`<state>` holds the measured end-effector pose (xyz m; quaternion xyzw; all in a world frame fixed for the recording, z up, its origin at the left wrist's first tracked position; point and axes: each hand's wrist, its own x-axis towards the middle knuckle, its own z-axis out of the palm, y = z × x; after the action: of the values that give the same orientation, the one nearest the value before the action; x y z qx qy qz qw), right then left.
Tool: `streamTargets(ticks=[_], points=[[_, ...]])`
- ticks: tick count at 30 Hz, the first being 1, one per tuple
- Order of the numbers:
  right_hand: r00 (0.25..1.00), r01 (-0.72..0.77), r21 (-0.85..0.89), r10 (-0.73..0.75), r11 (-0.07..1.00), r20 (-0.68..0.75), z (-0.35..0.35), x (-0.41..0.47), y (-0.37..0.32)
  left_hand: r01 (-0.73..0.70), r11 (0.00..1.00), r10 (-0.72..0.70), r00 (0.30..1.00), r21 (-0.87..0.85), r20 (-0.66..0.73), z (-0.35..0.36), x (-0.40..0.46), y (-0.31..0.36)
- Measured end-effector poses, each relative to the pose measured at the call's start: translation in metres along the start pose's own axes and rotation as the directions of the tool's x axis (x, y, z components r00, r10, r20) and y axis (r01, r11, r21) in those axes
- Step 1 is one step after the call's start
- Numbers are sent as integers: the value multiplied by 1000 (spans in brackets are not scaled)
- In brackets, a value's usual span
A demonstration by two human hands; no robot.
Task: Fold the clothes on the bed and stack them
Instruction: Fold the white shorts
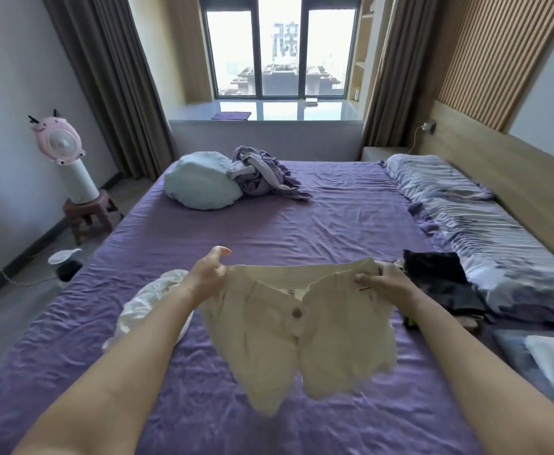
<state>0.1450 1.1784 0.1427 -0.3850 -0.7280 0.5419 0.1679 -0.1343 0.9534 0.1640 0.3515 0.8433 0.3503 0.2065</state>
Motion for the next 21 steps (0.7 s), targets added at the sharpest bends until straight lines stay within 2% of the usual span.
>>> streamTargets(ticks=[4,7,9,15,17,21], points=[[996,-83,25,83,996,33,2,10,34,114,993,-116,986,24,120,16,4,-14],[976,-169,-2,168,986,136,7,23,49,219,975,-220,943,35,251,20,13,-20],[963,-207,-33,209,978,167,13,34,57,252,967,-248,926,23,284,24,25,-29],[969,-246,3,246,969,-19,49,80,89,215,976,-212,972,-28,102,68,80,-78],[956,-286,14,286,958,-56,67,96,105,236,972,-234,970,-17,71,88,99,-99],[928,-360,-98,345,928,-136,98,127,140,262,965,-260,963,-24,77,124,137,-138]])
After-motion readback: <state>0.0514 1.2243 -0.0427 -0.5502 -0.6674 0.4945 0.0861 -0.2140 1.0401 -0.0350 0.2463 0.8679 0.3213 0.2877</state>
